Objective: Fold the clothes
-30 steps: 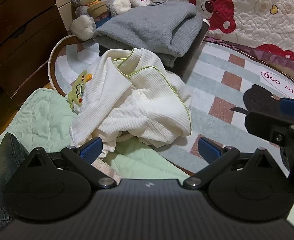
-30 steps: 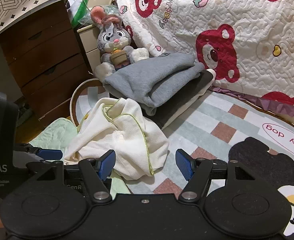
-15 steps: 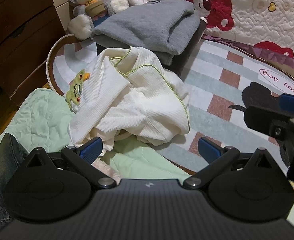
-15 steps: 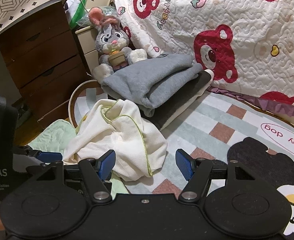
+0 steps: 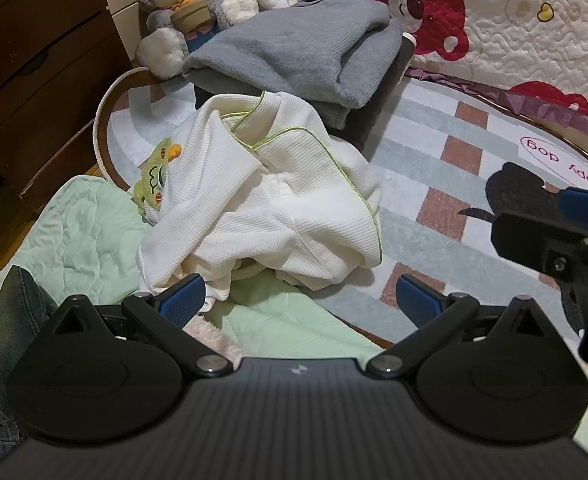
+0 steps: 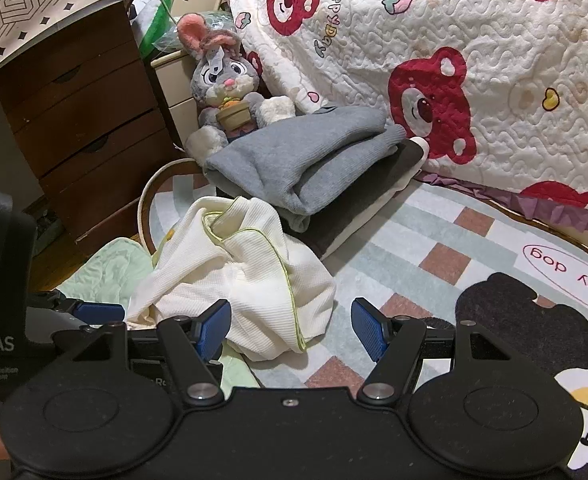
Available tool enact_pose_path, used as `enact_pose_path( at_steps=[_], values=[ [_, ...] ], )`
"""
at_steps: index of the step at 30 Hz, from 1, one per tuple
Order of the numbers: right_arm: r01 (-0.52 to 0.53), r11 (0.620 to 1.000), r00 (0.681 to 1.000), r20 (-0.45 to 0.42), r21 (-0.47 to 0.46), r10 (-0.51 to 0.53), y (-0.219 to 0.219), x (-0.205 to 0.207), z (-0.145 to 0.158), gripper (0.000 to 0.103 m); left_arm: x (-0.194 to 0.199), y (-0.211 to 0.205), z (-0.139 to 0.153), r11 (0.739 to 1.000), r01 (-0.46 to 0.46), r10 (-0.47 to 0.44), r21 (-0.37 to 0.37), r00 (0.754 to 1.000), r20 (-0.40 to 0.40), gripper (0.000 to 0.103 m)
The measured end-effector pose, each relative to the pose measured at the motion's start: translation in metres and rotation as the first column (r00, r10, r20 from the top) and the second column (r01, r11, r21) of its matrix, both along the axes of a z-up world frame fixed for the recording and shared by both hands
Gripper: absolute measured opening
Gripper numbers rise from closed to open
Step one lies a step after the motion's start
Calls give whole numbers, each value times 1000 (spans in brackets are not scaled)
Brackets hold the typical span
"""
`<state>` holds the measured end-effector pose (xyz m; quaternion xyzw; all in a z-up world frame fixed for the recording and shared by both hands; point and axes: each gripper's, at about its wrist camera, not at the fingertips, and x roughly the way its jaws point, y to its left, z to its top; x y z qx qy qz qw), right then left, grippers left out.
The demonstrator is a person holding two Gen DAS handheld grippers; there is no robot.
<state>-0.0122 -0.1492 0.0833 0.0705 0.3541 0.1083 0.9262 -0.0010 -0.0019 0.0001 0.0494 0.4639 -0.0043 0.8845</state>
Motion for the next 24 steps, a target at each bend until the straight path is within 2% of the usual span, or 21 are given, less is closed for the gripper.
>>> enact_pose_path(
  at_steps=[17, 19, 21, 24],
  values=[
    [0, 1000, 1000, -3, 7, 0, -2, 0, 0, 71, 4, 9, -4, 1000, -18, 18, 3, 1000, -8, 103],
    [0, 1000, 1000, -6, 13, 0, -3, 1, -2, 73, 13, 19, -6, 1000, -30, 30, -5, 1000, -3, 103],
    [-3, 1000, 1000, 18, 14, 3, -5, 5, -4, 83, 24, 33, -8, 999, -48, 48, -16, 999, 3, 103],
    [-20, 999, 998, 53, 36, 18, -11, 18, -13, 84, 41, 54, -12, 997, -74, 75, -31, 997, 13, 103]
  ],
)
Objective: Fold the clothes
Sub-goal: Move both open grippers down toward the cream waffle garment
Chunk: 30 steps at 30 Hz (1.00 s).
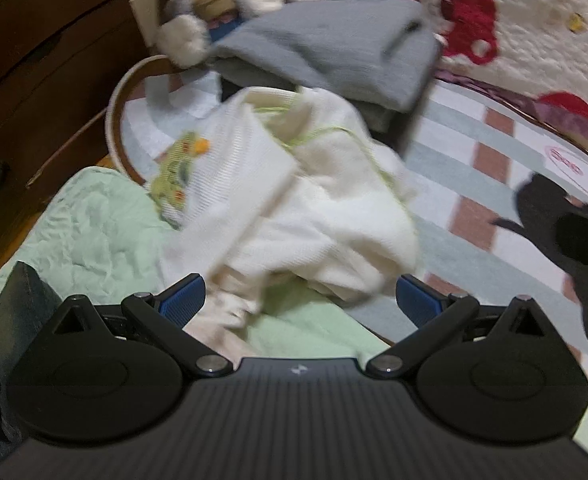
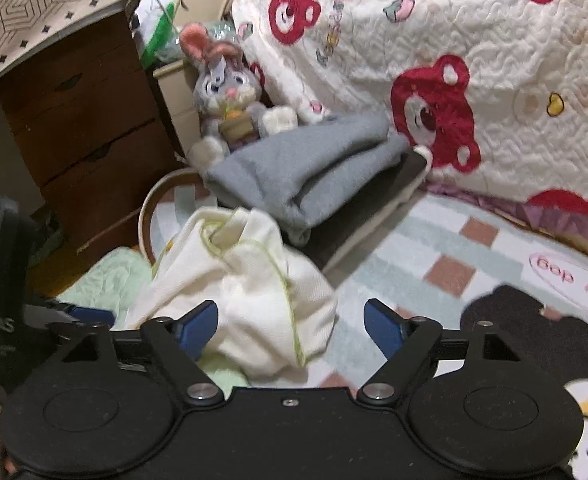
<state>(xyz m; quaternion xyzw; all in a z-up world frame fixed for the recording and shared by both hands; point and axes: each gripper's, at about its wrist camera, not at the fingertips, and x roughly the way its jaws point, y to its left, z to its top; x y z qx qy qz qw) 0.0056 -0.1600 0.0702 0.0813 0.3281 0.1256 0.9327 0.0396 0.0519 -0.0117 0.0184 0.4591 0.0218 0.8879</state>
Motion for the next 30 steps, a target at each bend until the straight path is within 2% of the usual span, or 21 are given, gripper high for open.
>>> enact_pose_path(
  at_steps=[2, 8, 11, 12, 14, 20, 22, 24, 27, 29, 30],
  values=[
    [-41, 998, 999, -17, 48, 42, -5, 15, -10, 84, 11, 14, -2, 1000, -18, 18, -10, 1000, 7, 103],
    [-37, 972, 982, -169, 234, 78, -14, 76, -49, 84, 57, 53, -22, 998, -68, 68, -10, 998, -9, 103],
    [-22, 946, 965, -242, 324, 105, -18, 106, -69, 84, 78, 69, -32, 996, -82, 83, 25, 995, -46, 91],
    [-15, 936, 957, -265, 353, 116, -19, 116, -75, 84, 82, 74, -35, 997, -81, 82, 19, 994, -66, 90],
    [21, 930, 946, -308, 366, 99, -19, 128, -85, 84, 87, 85, -37, 997, -80, 78, -22, 993, -92, 89],
    [100, 905, 928, -367, 414, 66, -29, 142, -99, 84, 93, 113, -35, 994, -105, 103, -36, 992, -68, 89],
    [103, 907, 924, -376, 409, 65, -30, 142, -102, 84, 96, 127, -37, 990, -114, 108, -87, 991, -76, 90],
    [99, 914, 922, -382, 394, 65, -30, 143, -105, 84, 100, 138, -42, 980, -105, 89, -170, 991, -101, 92],
    [73, 934, 916, -394, 349, 75, -27, 147, -112, 84, 107, 141, -56, 963, -47, 0, -265, 985, -173, 94],
    [-14, 978, 924, -371, 206, 91, -15, 151, -114, 84, 109, 133, -61, 957, 17, -76, -290, 978, -194, 94],
    [-63, 988, 932, -346, 139, 108, -8, 149, -115, 84, 109, 129, -63, 953, 45, -108, -299, 974, -198, 94]
  ],
)
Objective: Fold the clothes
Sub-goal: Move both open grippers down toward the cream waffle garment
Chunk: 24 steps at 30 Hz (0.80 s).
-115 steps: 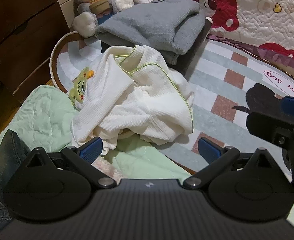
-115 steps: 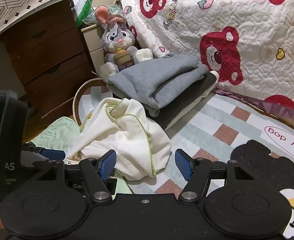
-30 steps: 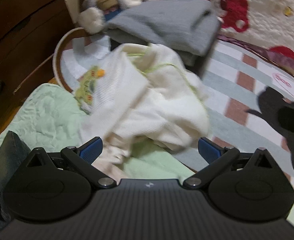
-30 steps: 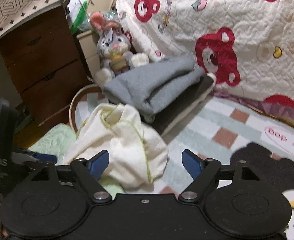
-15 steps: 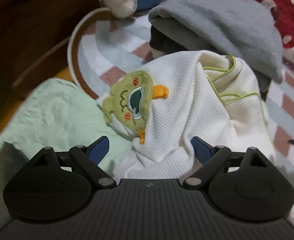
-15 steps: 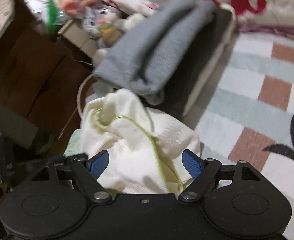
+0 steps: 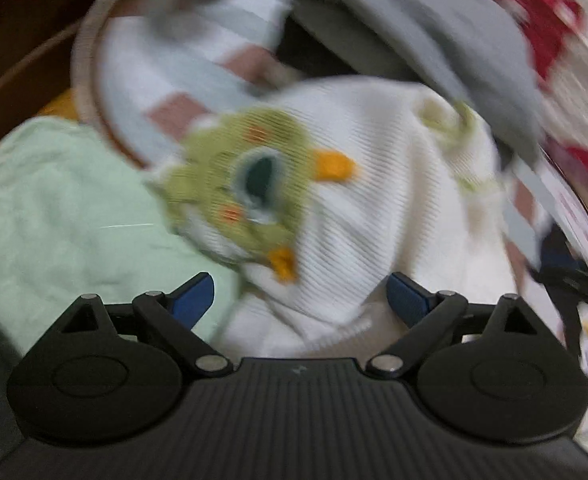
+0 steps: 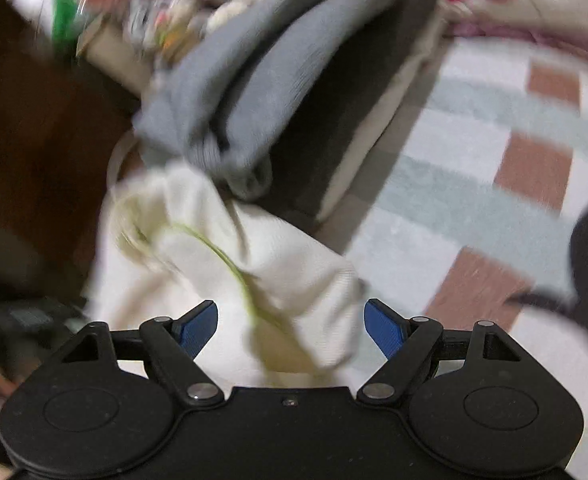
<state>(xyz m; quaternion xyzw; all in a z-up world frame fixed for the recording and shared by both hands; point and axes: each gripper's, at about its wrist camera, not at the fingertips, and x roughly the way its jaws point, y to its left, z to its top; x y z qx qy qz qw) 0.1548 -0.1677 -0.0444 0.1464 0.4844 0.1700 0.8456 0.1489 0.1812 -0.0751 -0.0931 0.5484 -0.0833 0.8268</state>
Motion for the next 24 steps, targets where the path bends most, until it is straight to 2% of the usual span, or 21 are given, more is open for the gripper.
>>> enact_pose_path(
  at_steps=[2, 3, 5, 7, 12, 15, 17, 20, 24],
  values=[
    [-85, 988, 993, 68, -131, 94, 16, -4, -1, 84, 5, -3, -4, 1000, 4, -4, -6, 1000, -12, 94],
    [-96, 989, 992, 73, -111, 105, 17, -3, -4, 84, 9, -2, -7, 1000, -15, 15, -3, 1000, -17, 94],
    [-81, 997, 995, 60, -14, 81, 15, 2, -11, 84, 19, 7, -12, 995, -97, 96, 0, 995, -28, 94],
    [-50, 999, 997, 66, 22, 48, 14, 4, -16, 84, 28, 15, -17, 985, -173, 172, -5, 984, -38, 95],
    [-68, 998, 994, 81, -6, 68, 15, -6, -22, 84, 36, 20, -25, 963, -259, 258, -77, 966, -18, 96],
    [-46, 999, 996, 73, 26, 44, 12, -10, -29, 84, 39, 13, -33, 970, -214, 209, -116, 976, -54, 97],
    [-21, 998, 998, 64, 52, 17, 11, -11, -35, 84, 43, 11, -42, 969, -188, 170, -159, 978, -119, 97],
    [21, 996, 999, 35, 83, -24, 10, -13, -39, 84, 41, 4, -48, 965, -193, 167, -179, 974, -150, 97],
    [-2, 988, 999, 43, 156, -5, 18, -14, -41, 84, 38, -5, -56, 958, -201, 163, -206, 968, -190, 103]
  ],
)
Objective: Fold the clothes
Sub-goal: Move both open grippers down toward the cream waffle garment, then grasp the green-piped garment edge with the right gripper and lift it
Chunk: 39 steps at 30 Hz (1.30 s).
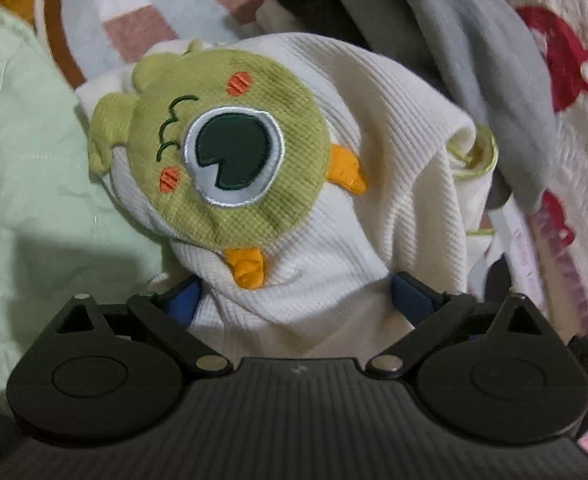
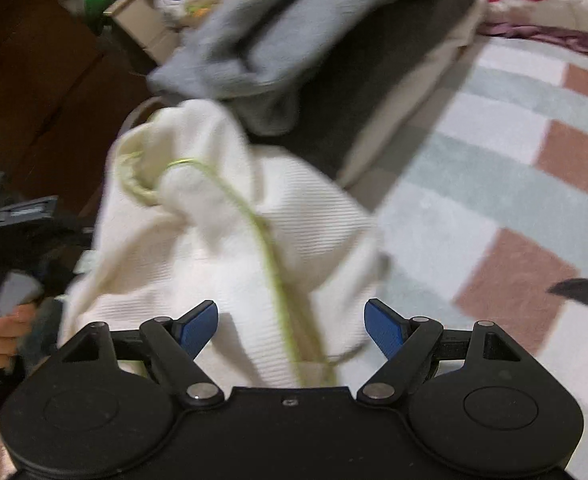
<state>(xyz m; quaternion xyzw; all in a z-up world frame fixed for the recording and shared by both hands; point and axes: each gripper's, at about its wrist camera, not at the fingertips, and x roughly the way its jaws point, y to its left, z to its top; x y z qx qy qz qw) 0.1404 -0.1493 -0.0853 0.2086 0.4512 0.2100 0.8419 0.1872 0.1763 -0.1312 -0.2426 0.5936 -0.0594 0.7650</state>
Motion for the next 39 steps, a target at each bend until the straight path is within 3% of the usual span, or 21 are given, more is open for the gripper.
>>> enact_pose_path(
  at_steps=[2, 5, 6, 7, 9, 10, 12, 14, 15, 18, 22, 27, 30, 34, 36, 39],
  values=[
    [35, 999, 999, 4, 10, -35, 3, 7, -5, 84, -1, -4, -4, 1000, -1, 0, -17, 1000, -18, 103],
    [141, 986, 990, -15, -88, -143, 4, 23, -21, 89, -3, -11, -10, 999, -2, 0, -43, 999, -45, 103],
    [187, 980, 982, -25, -71, -189, 0, 24, -27, 89, -4, -13, -13, 999, -3, 0, -52, 999, -54, 103],
    [232, 972, 971, -38, -44, -234, -5, 24, -33, 90, -5, -15, -13, 998, -7, 4, -66, 998, -57, 103],
    [287, 953, 958, -52, 98, -283, -13, 18, -41, 91, -10, -15, -12, 994, -24, 18, -103, 998, -54, 96],
    [286, 944, 958, -74, 164, -277, -14, 17, -45, 90, -12, -16, -11, 992, -32, 26, -122, 998, -52, 88],
    [285, 919, 958, -106, 273, -265, -16, 13, -49, 56, -16, -17, -9, 986, -48, 40, -159, 998, -49, 76],
    [283, 892, 959, -125, 351, -255, -21, 4, -47, 39, -21, -18, -8, 978, -63, 55, -196, 997, -46, 67],
    [282, 877, 959, -134, 390, -249, -23, 0, -47, 30, -24, -19, -6, 973, -59, 51, -224, 998, -42, 67],
    [279, 819, 960, -160, 501, -229, -30, -13, -45, 24, -35, -30, 7, 961, 8, -9, -276, 1000, 0, 67],
    [275, 722, 961, -190, 635, -198, -40, -30, -42, 22, -52, -45, 28, 944, 63, -47, -324, 997, 56, 68],
    [268, 570, 963, -220, 777, -153, -51, -52, -38, 15, -69, -71, 48, 906, 117, -82, -407, 991, 103, 68],
    [242, 532, 970, -197, 812, -140, -61, -70, -29, 15, -82, -90, 67, 893, 171, -118, -416, 982, 150, 68],
    [205, 510, 977, -142, 835, -161, -87, -87, 0, 14, -91, -120, 100, 877, 246, -164, -413, 961, 224, 68],
    [191, 514, 975, -103, 836, -195, -98, -96, 18, 14, -96, -134, 117, 867, 284, -187, -410, 947, 261, 68],
    [163, 550, 970, -31, 819, -243, -118, -110, 48, 14, -92, -151, 151, 854, 334, -225, -398, 928, 297, 68]
  ],
)
